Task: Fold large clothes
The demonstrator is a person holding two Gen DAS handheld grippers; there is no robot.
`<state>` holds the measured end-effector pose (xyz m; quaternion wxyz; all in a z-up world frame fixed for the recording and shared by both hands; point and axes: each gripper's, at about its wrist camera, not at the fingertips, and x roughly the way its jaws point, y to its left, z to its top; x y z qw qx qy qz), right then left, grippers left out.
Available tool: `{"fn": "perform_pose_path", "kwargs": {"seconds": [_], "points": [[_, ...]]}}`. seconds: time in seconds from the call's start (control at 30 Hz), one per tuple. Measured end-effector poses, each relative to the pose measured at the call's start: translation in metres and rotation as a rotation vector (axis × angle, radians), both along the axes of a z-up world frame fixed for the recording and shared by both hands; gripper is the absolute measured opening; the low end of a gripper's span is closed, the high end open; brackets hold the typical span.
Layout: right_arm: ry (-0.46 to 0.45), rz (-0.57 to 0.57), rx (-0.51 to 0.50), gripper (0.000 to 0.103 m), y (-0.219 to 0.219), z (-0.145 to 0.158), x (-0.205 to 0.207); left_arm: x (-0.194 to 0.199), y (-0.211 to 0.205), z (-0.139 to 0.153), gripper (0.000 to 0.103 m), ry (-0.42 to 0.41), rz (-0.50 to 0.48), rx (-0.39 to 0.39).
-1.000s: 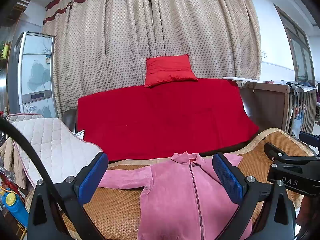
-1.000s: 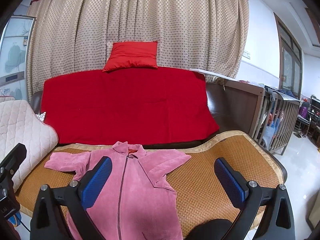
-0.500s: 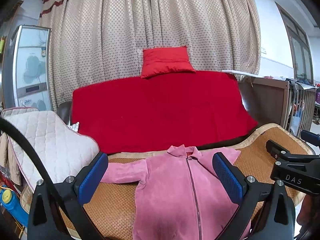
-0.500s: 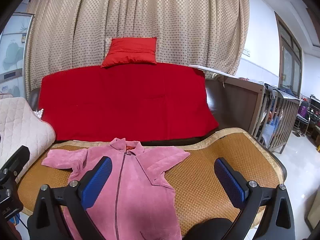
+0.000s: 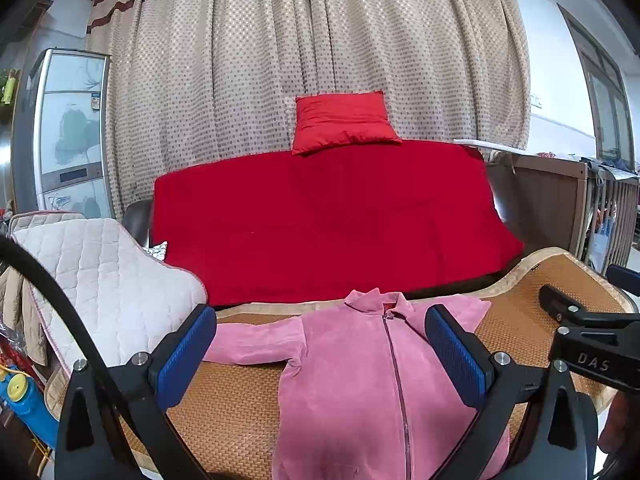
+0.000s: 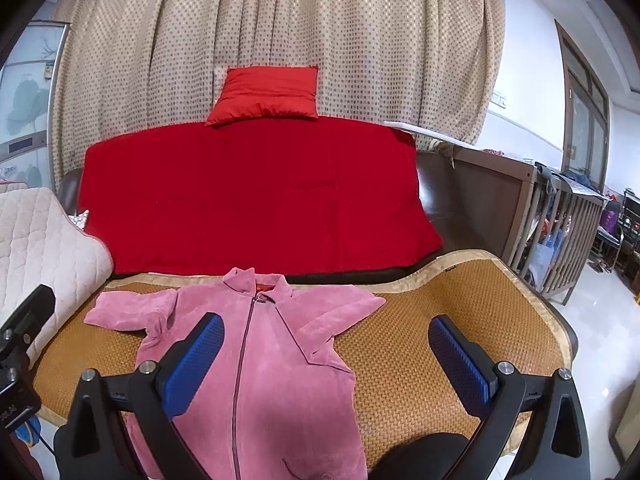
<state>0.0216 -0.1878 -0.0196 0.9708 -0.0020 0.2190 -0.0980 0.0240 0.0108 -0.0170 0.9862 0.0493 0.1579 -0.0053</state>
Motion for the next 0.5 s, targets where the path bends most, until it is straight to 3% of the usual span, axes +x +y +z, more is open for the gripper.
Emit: {"fn": "perform_pose_path", "kwargs": {"seconds": [0.5], "points": [[0.055,0.001,0.004,0.103,-0.004,-0.019,0.031,0.040,0.000,-0.025,0.103,0.067,0.018,0.014]]}}
